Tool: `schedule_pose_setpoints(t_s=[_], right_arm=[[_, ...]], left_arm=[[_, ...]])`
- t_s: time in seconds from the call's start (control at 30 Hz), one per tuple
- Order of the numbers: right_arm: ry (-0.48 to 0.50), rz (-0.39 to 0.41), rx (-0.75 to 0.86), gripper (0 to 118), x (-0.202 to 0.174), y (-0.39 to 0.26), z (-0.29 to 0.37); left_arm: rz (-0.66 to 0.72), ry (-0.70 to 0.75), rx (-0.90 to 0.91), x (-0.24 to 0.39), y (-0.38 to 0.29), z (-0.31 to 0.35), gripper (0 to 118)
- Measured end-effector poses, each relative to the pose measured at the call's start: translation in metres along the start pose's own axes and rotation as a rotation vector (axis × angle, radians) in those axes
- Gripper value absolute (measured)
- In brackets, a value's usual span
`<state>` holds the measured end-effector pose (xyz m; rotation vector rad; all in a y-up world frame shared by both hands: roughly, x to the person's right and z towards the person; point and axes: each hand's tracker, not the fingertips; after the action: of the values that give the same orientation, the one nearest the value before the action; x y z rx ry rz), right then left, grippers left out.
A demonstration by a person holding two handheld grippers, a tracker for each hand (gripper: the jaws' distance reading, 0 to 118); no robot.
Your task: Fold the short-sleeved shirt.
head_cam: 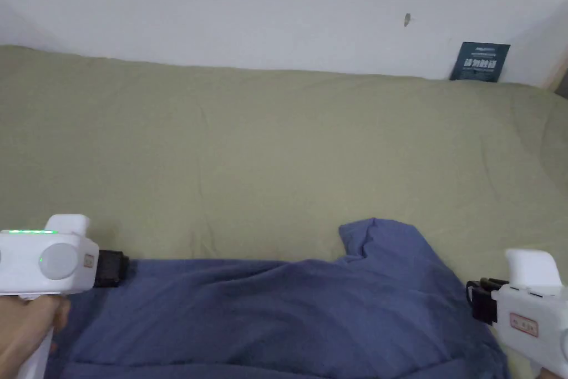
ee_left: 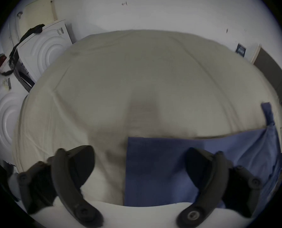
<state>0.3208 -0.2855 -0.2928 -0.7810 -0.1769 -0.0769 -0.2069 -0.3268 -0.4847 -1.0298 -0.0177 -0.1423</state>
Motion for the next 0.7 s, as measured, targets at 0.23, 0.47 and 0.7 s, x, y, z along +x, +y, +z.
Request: schedule_pose_setpoints(t_s=[0.23, 0.47, 0.7], right_arm=[[-0.02, -0.015, -0.065, 7, 0.026, 0.021, -0.037], [0.045, -0.044, -0.267, 118, 0.041, 0.039, -0.099], [-0.008, 0.032, -0.309, 55, 0.039, 0.044, -0.106]], left_arm=[[-0.014, -0.1, 0.031, 0.004, 0.0, 0.014, 2], [-0.005, -0.112, 0.022, 0.003, -0.002, 0.007, 2], [-0.027, -0.101, 0.02, 0.004, 0.0, 0.013, 2]])
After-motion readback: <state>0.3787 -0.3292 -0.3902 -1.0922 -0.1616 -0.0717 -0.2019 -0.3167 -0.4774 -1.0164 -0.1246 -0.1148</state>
